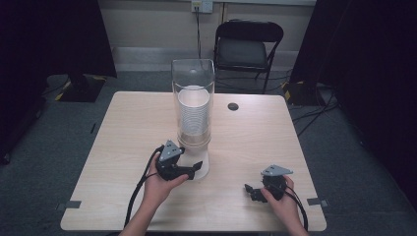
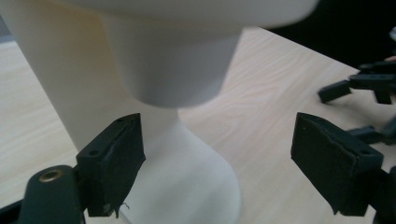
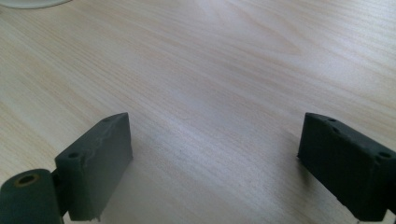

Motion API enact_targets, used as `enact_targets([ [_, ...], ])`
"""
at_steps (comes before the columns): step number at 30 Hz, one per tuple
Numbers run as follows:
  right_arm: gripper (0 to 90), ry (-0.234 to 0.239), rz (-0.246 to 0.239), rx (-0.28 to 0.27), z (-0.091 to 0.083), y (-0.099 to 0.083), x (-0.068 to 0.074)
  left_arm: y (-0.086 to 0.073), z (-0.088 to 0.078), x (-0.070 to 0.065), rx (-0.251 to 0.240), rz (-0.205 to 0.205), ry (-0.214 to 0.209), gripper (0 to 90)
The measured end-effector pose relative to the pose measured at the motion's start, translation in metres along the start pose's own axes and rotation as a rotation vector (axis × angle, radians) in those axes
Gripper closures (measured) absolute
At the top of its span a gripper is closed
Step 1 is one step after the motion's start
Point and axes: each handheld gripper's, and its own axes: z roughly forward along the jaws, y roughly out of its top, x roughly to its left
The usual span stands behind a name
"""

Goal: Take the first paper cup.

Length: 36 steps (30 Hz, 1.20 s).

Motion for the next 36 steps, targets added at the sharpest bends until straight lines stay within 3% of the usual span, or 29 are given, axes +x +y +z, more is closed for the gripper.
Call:
enact_targets([
  [8, 9.0, 0.001, 0.000, 0.002, 0.000, 0.000, 0.000, 0.008, 0.004, 0.005, -0.045, 0.014, 0.055, 18.7],
  [12, 9.0, 0.002, 0.000, 0.002, 0.000, 0.000, 0.000, 0.010, 0.005, 0.005, -0.068, 0.007, 0.050, 19.5],
  [19, 9.0, 0.003, -0.001, 0.002, 0.000, 0.000, 0.000, 0.015, 0.006, 0.005, -0.079, 0.003, 0.052, 22.1],
  [22, 9.0, 0.003, -0.001, 0.002, 0.000, 0.000, 0.000, 0.020, 0.009, 0.004, -0.066, 0.000, 0.073, 22.3],
  [26, 9.0, 0.004, -0.003, 0.002, 0.000, 0.000, -0.001, 0.019, 0.013, 0.006, -0.074, -0.008, 0.084, 28.9],
  [28, 9.0, 0.004, -0.003, 0.002, 0.000, 0.000, -0.001, 0.019, 0.013, 0.007, -0.075, 0.000, 0.092, 33.5],
  [36, 9.0, 0.006, -0.004, 0.003, 0.000, 0.000, -0.001, 0.017, 0.014, 0.008, -0.077, 0.029, 0.090, 35.4],
])
